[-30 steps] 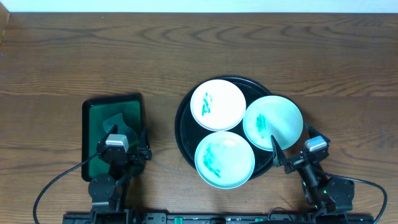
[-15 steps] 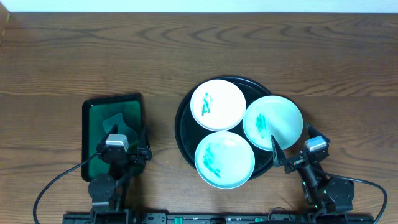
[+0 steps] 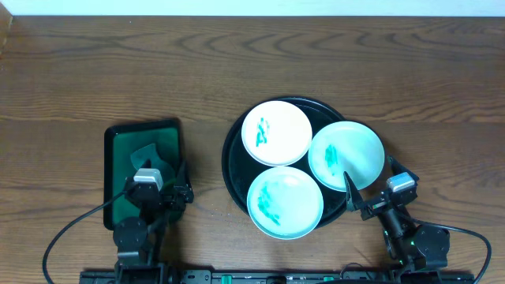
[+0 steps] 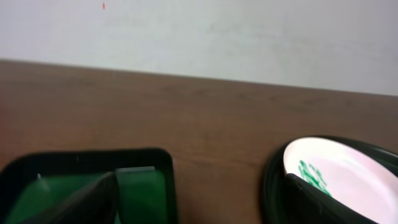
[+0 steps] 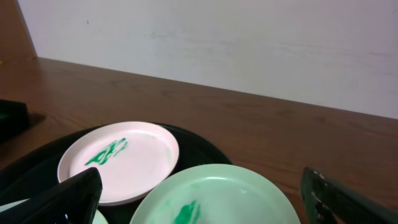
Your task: Clean dirty plates on tray and stack at the side
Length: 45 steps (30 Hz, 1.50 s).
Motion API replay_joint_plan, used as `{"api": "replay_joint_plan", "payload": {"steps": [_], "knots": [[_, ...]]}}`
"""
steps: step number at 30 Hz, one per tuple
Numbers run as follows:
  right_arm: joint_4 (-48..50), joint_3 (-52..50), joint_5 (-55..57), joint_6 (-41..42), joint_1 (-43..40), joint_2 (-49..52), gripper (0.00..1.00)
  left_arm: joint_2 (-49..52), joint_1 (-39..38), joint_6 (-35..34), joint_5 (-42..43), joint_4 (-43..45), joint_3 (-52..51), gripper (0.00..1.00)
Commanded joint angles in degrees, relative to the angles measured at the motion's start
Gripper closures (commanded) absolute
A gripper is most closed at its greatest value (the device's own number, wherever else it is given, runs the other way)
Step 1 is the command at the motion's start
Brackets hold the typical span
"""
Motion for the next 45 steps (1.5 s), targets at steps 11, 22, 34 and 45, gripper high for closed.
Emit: {"api": "replay_joint_plan", "payload": {"steps": [11, 22, 34, 45], "knots": [[-0.33, -0.07, 0.28, 0.2, 0.44, -0.28, 0.01, 17.11, -0.13, -9.27, 1.27, -9.33, 3.85, 0.17], [-0.33, -0.07, 0.28, 0.17, 0.44, -0.28, 0.01, 31.61, -0.13, -9.22, 3.98, -24.63, 22.82, 0.17], [-0.33, -0.07, 0.28, 0.2, 0.44, -0.28, 0.01, 47.15, -0.28, -9.01, 4.44, -46.03, 44.81, 0.17], [-0.33, -0.07, 0.28, 0.2, 0.44, -0.28, 0.01, 61.96, -0.28, -8.52, 4.39, -65.72, 60.74, 0.16]]}}
